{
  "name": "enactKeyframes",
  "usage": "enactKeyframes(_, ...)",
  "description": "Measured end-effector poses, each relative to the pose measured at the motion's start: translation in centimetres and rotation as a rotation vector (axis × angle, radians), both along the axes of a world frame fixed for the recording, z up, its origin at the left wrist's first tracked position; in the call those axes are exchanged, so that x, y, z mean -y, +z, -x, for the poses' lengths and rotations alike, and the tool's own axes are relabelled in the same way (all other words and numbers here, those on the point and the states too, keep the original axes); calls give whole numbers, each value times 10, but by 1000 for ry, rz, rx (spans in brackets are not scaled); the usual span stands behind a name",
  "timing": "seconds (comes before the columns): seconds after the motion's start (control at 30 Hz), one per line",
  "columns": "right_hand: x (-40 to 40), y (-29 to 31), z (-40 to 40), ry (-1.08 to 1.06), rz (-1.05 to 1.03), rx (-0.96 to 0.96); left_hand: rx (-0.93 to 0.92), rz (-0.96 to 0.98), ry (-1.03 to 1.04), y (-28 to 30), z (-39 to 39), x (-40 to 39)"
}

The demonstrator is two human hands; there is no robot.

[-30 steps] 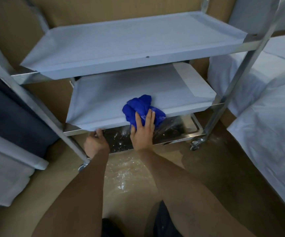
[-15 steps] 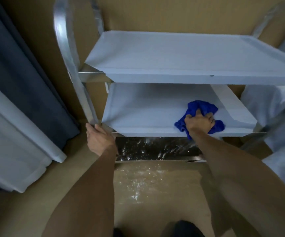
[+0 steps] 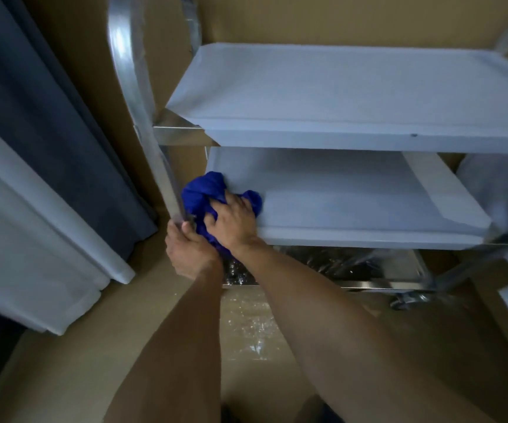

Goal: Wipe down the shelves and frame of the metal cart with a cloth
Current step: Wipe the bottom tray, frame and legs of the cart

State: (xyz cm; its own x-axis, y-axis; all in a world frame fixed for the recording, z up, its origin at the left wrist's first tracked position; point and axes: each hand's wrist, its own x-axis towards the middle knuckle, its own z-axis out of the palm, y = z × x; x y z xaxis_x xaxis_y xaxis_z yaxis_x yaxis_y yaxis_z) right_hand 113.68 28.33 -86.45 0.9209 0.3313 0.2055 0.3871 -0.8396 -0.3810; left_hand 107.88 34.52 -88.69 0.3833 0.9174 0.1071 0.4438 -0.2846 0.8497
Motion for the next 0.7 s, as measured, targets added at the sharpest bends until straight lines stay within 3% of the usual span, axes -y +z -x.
enactKeyframes(0.2, 111, -6, -9, -343, -40, 10, -203, 211, 16, -12, 29, 33)
enactKeyframes(0.27, 154, -5, -12, -418, -27, -13, -260, 255, -203, -16, 34, 75)
enactKeyframes(0.33, 199, -2, -18, -473, -15, -28, -140, 328, -374, -14, 24, 121)
enactKeyframes(0.4, 248, -1, -26, -542, 1, -35, 1, 435, -365, -13, 9, 158)
enactKeyframes(0.5, 334, 0, -43, -699, 10, -54, 46, 536, -300, -25, 0, 179)
enactKeyframes(0.6, 425, 0, -51, -916, -40, -87, 67, 503, -305, -31, -1, 183)
enactKeyframes(0.7, 482, -3, -44, -1095, -178, 0, 54, 400, -306, -39, 0, 180)
